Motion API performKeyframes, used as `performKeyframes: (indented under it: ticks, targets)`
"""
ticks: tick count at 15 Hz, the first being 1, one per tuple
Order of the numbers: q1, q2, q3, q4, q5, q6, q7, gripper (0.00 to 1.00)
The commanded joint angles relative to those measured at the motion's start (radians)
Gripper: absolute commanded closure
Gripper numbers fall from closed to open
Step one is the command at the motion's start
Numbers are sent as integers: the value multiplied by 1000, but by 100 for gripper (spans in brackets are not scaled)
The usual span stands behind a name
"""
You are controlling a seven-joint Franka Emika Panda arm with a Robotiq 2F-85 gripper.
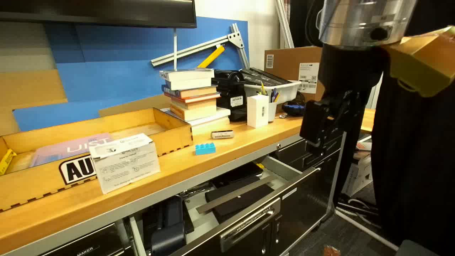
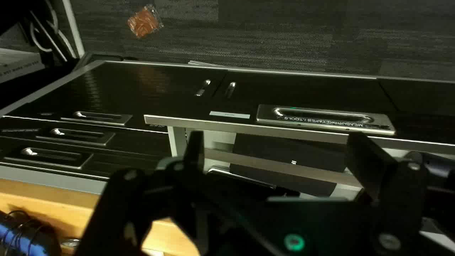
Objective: Put the blue lego brick in the open drawer then close the drawer
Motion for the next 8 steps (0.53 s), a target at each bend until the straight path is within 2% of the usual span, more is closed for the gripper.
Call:
performKeyframes:
  ticks: [1,7,8]
  targets:
    - [15,3,-13,3,-12,-4,11,0]
    - [15,3,-13,3,-12,-4,11,0]
    - [0,37,-5,30,-21,-1,22,0]
